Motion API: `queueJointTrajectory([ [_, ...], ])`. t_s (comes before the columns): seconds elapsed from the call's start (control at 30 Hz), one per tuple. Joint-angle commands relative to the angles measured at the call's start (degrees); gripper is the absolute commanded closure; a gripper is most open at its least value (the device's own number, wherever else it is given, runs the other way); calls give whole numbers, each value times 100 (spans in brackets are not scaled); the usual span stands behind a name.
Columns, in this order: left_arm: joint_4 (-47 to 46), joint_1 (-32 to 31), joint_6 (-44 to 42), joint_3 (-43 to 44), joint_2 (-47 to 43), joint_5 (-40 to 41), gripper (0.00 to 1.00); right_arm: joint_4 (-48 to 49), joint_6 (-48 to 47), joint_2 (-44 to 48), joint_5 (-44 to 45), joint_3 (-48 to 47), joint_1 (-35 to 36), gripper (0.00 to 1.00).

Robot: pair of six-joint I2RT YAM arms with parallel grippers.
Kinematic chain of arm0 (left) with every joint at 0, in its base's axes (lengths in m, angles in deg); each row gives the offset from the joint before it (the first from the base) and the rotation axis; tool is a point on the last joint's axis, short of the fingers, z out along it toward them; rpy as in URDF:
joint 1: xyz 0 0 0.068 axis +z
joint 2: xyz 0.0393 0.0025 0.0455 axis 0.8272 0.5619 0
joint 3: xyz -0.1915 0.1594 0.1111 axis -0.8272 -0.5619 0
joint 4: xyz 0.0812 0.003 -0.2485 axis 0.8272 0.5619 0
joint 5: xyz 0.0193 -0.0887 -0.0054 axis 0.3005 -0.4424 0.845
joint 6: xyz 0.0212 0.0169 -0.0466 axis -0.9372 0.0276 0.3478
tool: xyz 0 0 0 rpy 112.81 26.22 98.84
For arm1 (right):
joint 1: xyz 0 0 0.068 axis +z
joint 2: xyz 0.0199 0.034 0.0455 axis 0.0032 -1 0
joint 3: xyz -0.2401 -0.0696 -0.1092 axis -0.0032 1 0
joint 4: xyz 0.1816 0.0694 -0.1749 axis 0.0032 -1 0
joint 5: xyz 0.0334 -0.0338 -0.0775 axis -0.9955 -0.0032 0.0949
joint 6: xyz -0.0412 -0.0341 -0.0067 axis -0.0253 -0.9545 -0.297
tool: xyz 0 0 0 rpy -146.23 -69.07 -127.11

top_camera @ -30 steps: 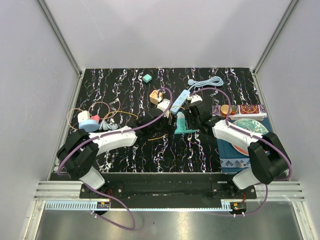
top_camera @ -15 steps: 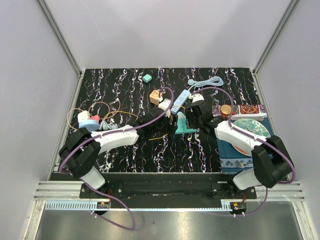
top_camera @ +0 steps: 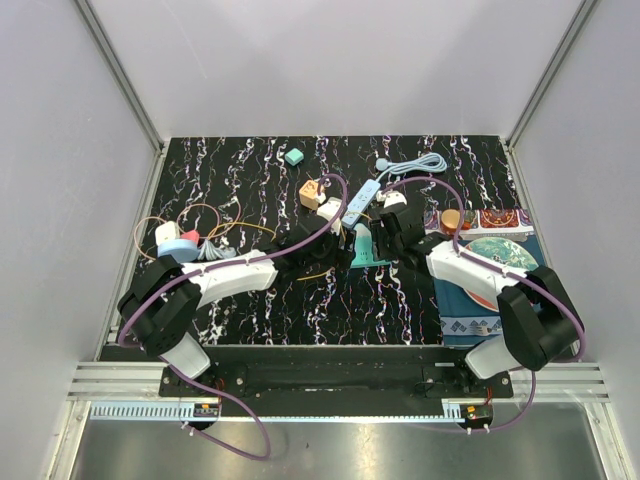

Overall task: Insert the plug
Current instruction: Insert the plug into the socket.

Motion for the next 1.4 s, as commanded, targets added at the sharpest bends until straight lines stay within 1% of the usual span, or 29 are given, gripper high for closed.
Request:
queueJointTrajectory([
  [0.0,-116,22,51,238,38,-94,16,72,78,-74,51,43,-47,100],
  [0.37,-90,31,68,282,65,-147,17,46,174,-311,-19,34,-74,100],
  [0.57,-46,118,191,220,74,-164,19,72,280,-566,-291,26,-118,100],
  [1.07,68,426,271,36,-67,-261,21,-367,219,-1436,-740,-545,-135,100],
  [1.37,33,549,323,-61,-58,-331,22,-753,245,-2051,-775,-994,-144,100],
])
